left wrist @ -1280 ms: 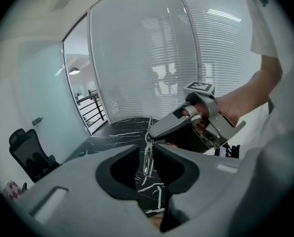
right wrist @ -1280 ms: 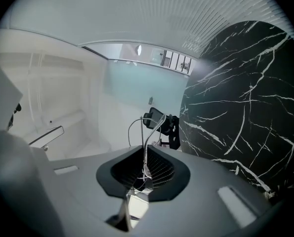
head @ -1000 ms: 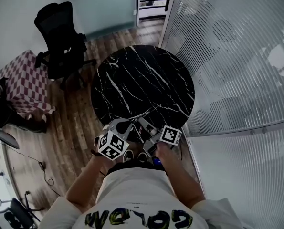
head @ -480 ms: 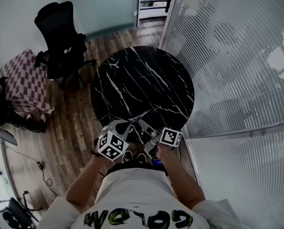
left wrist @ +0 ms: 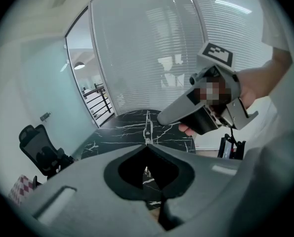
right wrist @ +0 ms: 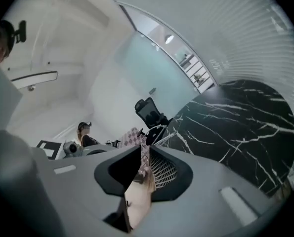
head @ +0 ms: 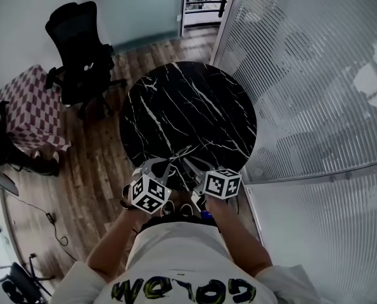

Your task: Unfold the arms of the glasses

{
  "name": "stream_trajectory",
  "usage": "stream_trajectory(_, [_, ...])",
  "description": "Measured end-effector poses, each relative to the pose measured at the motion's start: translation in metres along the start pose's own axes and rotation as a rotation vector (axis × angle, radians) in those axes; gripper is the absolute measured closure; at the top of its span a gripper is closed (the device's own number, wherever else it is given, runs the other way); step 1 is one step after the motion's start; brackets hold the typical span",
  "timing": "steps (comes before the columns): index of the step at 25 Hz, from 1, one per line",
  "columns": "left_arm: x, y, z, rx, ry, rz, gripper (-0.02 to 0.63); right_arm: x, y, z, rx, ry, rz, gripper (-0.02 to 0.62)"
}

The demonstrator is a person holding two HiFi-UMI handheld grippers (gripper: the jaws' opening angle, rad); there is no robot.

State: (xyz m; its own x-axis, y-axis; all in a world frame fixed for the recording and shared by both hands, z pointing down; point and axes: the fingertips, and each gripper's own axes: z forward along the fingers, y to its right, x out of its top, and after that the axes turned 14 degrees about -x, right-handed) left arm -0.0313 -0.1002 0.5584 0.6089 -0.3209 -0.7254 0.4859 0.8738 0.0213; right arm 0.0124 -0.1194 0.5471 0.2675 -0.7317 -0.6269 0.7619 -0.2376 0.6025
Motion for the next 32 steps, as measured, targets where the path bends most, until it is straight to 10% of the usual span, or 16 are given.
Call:
stream_trajectory(10, [0.004, 0.01, -0.004, 0.017, 0.028, -0.011, 0.604, 0.003, 0.013, 0.003, -0.048, 0.002, 0.123, 0.572])
stream_trajectory(32, [0.003, 0.021, -0.005, -0.08, 0.103, -0.142, 0.604, 0.004, 0.015, 0.008, 0.216, -0.011, 0.469, 0.548])
